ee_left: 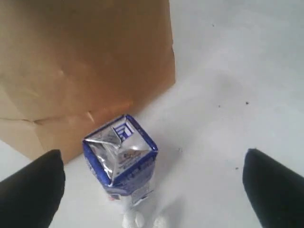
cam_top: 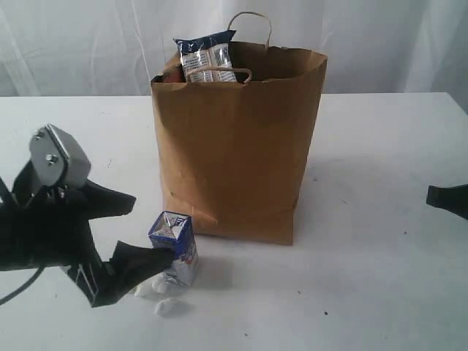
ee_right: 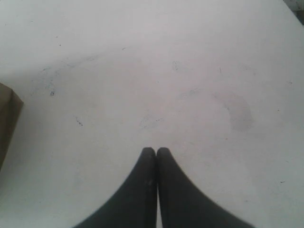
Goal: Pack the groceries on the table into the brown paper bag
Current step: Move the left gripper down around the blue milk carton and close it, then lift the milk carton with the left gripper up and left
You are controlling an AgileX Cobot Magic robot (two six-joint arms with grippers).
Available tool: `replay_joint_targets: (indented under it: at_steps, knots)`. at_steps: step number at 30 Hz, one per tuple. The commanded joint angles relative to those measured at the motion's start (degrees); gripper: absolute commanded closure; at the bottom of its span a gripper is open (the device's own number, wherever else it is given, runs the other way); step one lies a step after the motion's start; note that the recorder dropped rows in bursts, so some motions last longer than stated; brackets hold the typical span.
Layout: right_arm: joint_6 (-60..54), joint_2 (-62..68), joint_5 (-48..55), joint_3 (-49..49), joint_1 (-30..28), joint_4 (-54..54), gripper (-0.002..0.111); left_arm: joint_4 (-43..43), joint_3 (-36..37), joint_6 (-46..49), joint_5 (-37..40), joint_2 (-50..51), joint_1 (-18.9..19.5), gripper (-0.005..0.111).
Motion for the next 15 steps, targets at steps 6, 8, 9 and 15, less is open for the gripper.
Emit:
replay_joint_targets:
  at_steps: [6,8,9,15]
  knots:
    - [0.13,-0.44,-0.28,0.45,-0.09,-0.06,0.108,-1.21,-5.95,-7.72,-10.15,12.17,-4.86,0.002]
    - [0.13,-0.44,-0.28,0.45,-0.09,-0.06,0.108,-1.21,-7.87,-9.23,-10.32,14.26,-4.86,0.002]
    - [0.13,-0.44,-0.28,0.45,-0.09,-0.06,0.108,-1.21,-8.79,-9.53,-10.48,15.33,-4.86,0.002]
    - [0.13,-0.44,0.10,0.45,-0.09,-0.06,0.108,-1.21,-12.39,-10.80,-9.16,20.32,-4.86,0.002]
